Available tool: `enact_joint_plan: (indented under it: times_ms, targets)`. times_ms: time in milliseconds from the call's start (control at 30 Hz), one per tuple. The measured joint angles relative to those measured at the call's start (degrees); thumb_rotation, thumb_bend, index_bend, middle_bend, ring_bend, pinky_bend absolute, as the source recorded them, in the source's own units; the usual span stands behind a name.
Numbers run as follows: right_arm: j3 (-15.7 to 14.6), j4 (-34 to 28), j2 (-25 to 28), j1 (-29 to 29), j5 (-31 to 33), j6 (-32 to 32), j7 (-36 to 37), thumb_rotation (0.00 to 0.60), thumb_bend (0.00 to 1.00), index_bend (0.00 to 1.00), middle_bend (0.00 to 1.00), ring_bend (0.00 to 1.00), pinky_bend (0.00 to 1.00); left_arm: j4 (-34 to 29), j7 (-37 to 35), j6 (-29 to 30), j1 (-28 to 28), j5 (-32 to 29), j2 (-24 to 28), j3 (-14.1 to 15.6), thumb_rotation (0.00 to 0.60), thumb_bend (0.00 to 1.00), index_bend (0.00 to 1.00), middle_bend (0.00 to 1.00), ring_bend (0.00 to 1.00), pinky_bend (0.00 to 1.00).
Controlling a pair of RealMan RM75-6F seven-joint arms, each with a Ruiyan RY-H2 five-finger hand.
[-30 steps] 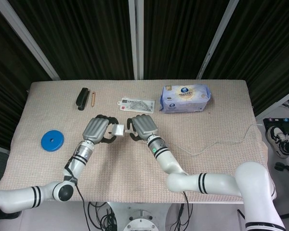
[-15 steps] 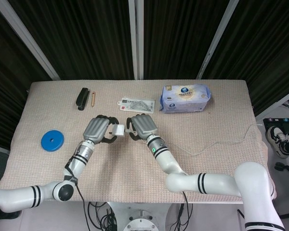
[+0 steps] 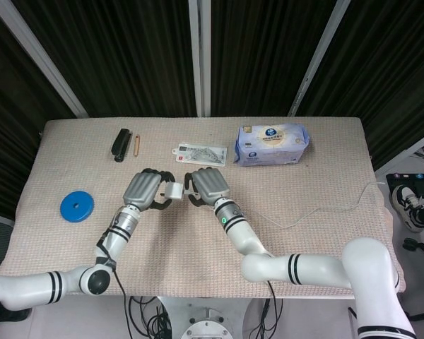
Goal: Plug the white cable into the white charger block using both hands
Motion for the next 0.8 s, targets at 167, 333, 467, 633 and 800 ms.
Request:
enact_joint_plan:
  times_ms: [167,333,467,633,800]
  targets:
    - [0.1,0.4,-0.5,0.2,0.0,0.1,-0.1,0.6,0.41,0.63,0.59,0.34,0.31,-0.2,0.2,0.2,-0.2,-0.5,0.0,0.0,0.6,0.41,0.56,0.53,0.29,0.23]
    - [0.2,0.8,-1.0,0.3,0.1,0.4,-0.4,0.6,0.41,0.63,0.59,0.34,0.31,-0.5,0.6,0.3,-0.5,-1.0,0.1,0.0,0.6,0.41,0.56,0.53,0.29,0.23]
    - [0.4,1.1,-1.4,0.4,0.2,0.7,-0.5,0.6,0.41,0.63,0.59,0.34,0.31,-0.7,0.9,0.4,-0.7,-1.4,0.1,0.1,0.6,0.41,0.56,0.53,0.29,0.23]
    - [0.7,1.6,-2.0,0.5,0.2,1.0,-0.7,0.6,0.41,0.63,0.59,0.35,0.31,-0.9,1.2,0.7,-0.8,-1.8,0.1,0.2,0.6,0.41,0.56,0.53,0.29,0.23]
    - [0.9,2.2,-2.7,0.7,0.3,1.1,-1.0,0.6,0.41,0.63,0.59,0.35,0.31,-1.2,1.4,0.8,-1.0,-2.3,0.0,0.3,0.6,0.41,0.56,0.53,0.29,0.23]
